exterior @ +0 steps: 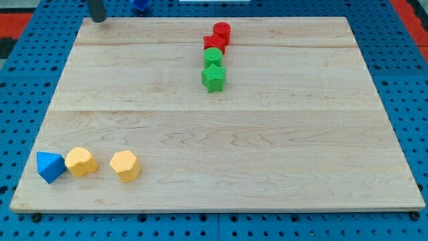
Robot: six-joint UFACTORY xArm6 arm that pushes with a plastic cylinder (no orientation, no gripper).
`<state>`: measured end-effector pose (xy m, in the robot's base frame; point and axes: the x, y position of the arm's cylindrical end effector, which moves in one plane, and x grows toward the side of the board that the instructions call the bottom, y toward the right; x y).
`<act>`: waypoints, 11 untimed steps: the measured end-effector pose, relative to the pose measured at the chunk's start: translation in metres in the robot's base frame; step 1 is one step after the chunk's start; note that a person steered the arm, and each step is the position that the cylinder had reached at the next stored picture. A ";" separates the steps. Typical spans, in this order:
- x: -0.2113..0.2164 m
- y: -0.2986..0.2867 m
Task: Push the red circle slightly to the top left of the red star
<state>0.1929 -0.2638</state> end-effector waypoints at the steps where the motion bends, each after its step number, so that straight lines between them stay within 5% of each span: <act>1: 0.000 0.000; 2: -0.001 0.108; 6: 0.009 0.315; 11: 0.047 0.311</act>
